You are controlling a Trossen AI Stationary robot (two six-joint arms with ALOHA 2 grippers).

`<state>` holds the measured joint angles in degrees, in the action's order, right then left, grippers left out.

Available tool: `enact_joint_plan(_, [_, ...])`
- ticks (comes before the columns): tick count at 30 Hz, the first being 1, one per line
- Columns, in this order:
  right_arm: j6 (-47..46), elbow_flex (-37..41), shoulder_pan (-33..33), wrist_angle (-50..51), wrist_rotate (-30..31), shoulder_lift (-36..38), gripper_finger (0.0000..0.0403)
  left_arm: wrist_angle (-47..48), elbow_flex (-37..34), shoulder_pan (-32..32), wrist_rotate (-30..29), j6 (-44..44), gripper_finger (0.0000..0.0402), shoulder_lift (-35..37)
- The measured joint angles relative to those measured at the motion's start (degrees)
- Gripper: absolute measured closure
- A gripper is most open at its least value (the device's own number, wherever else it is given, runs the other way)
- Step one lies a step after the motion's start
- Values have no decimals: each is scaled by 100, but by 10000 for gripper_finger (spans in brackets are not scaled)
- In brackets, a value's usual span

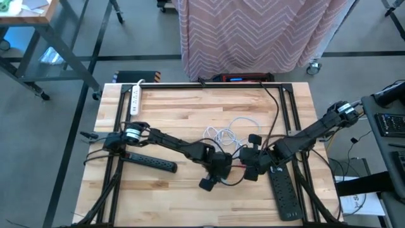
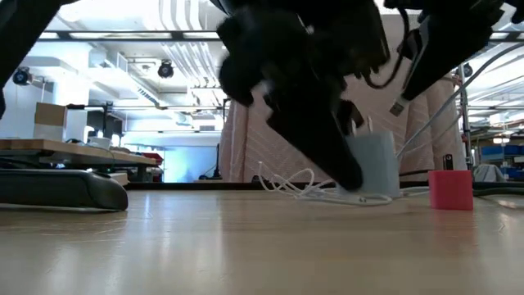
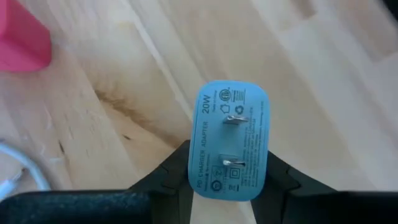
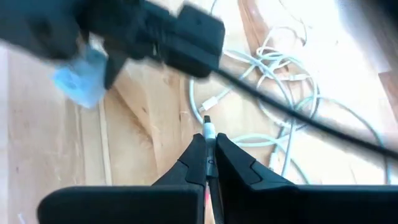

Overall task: Plug in charger cables
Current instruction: Insert the white charger cable into the white charger adapter

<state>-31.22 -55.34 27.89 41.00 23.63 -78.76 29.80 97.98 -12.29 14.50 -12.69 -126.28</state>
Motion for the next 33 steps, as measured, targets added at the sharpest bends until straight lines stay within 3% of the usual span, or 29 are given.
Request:
enact_joint_plan(4, [-223,145,227,-92,201,0,400,-533,-806,-7,4,332,305,711])
enact_joint_plan(6, [-200,210,344,-379,324,0,400,-1284,-1506,54,-1,695,305,1241])
enact_joint_plan(8, [-47,256,451,-726,449,-7,400,-2518,-2350,122,-3,1156,305,1830])
enact_joint_plan(13, [597,291,555,-1769,838,-33,400,-6881,-4514,207,4,2470,305,2754])
enact_joint_plan(16, [1187,291,553,-2534,1167,-33,400,-9115,-5374,244,-94,3160,305,2861])
enact_joint_plan(19, [2087,291,552,-3404,1513,-33,400,-10582,-5807,247,-530,3532,305,2817])
enact_joint_plan(24, [3779,270,524,-4813,2053,-163,400,-11602,-5926,244,-942,3788,305,2824])
enact_joint_plan(28, [5063,174,546,-5564,2696,-274,400,-11597,-5904,241,-1268,4557,305,2848])
enact_joint_plan(33, [6382,60,526,-6261,2968,-533,400,-11512,-5960,255,-1716,5342,305,2850])
